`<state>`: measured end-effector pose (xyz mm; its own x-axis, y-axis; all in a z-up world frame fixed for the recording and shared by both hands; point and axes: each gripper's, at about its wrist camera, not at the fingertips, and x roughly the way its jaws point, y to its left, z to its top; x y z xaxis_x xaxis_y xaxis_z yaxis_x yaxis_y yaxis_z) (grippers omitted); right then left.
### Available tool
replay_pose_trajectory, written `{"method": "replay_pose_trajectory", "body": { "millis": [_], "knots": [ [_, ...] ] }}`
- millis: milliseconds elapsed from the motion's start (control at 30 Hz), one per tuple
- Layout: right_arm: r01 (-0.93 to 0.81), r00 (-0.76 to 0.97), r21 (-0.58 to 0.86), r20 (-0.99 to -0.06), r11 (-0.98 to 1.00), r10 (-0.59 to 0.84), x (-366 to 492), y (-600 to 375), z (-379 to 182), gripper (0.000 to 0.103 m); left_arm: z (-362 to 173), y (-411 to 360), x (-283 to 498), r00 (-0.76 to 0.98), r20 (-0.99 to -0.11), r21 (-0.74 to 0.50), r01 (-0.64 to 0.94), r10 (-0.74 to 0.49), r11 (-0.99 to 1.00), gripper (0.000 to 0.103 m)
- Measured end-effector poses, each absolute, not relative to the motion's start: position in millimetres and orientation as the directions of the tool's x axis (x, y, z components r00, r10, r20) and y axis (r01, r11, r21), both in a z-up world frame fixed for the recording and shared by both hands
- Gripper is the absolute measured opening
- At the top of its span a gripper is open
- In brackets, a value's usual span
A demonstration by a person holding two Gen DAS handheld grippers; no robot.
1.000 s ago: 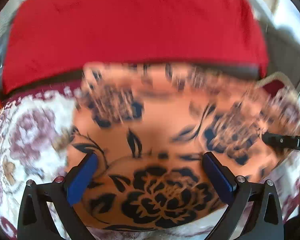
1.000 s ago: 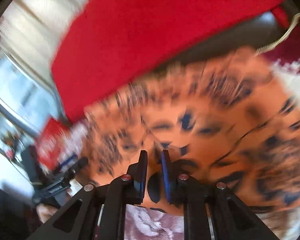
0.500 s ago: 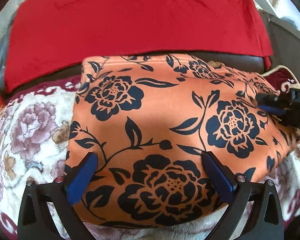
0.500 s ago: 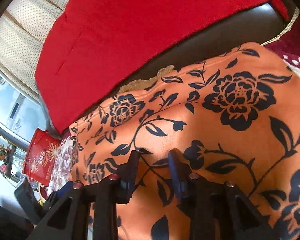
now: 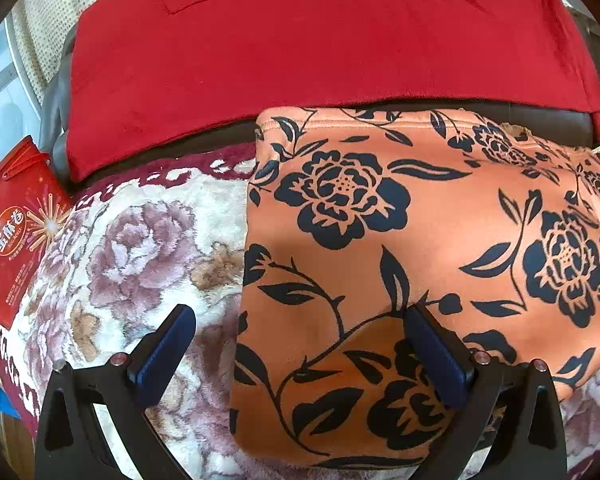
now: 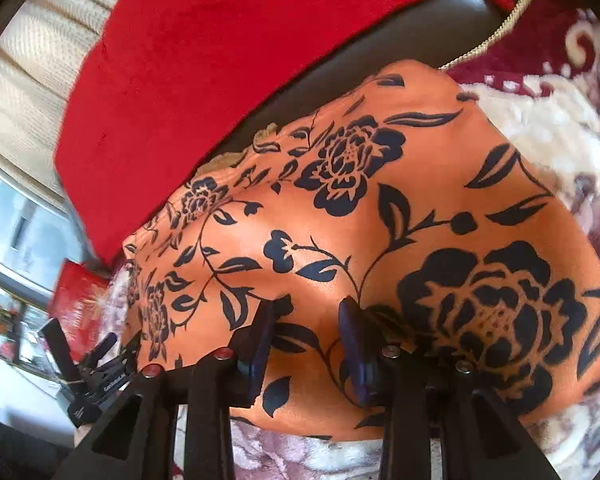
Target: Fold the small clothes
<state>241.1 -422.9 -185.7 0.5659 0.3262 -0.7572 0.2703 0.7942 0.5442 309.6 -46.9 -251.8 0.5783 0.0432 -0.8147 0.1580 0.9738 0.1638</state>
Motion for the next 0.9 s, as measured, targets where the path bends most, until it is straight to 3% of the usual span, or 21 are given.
{"method": "replay_pose_trajectory", "body": {
  "millis": [167, 333, 433, 567, 667, 733, 800, 900],
  "knots": [
    [0.245, 0.622, 0.555, -0.719, 0.795, 0.31, 215.8, -432.9, -160.3, 0.037, -230.0, -47.3, 298.2, 0.605, -0.792, 0.032, 0.172, -0.08, 0.985, 0.103],
    [0.34, 0.614, 0.562, -0.74, 0.754, 0.275, 191.4, -455.2, -168.3, 0.037, -236.0, -62.5, 292.8, 0.592, -0.803, 0.066, 0.215, -0.076, 0.974, 0.103],
    [0.355, 0.613, 0.653, -0.703, 0.669, 0.361, 186.4, -471.8, -181.5, 0.037, -252.9, -66.7, 297.0, 0.559, -0.827, 0.076, 0.221, -0.062, 0.972, 0.103],
    [0.332, 0.68, 0.658, -0.664, 0.676, 0.312, 183.0, -477.1, -160.9, 0.038, -243.2, -60.8, 297.8, 0.591, -0.803, 0.048, 0.203, -0.083, 0.978, 0.103],
    [0.348, 0.719, 0.659, -0.644, 0.666, 0.261, 186.8, -479.8, -153.9, 0.041, -236.2, -61.4, 294.3, 0.635, -0.768, 0.056, 0.196, -0.083, 0.979, 0.103],
    [0.396, 0.688, 0.649, -0.679, 0.65, 0.258, 197.4, -481.1, -165.4, 0.057, -241.0, -66.2, 295.4, 0.62, -0.781, 0.074, 0.213, -0.076, 0.974, 0.103],
    [0.443, 0.646, 0.602, -0.728, 0.664, 0.229, 206.8, -478.1, -175.2, 0.057, -255.3, -70.7, 300.5, 0.577, -0.815, 0.093, 0.225, -0.055, 0.97, 0.103],
    [0.421, 0.66, 0.583, -0.722, 0.695, 0.206, 209.3, -473.3, -165.4, 0.058, -250.3, -63.4, 302.4, 0.57, -0.817, 0.042, 0.208, -0.087, 0.977, 0.103]
  ]
}}
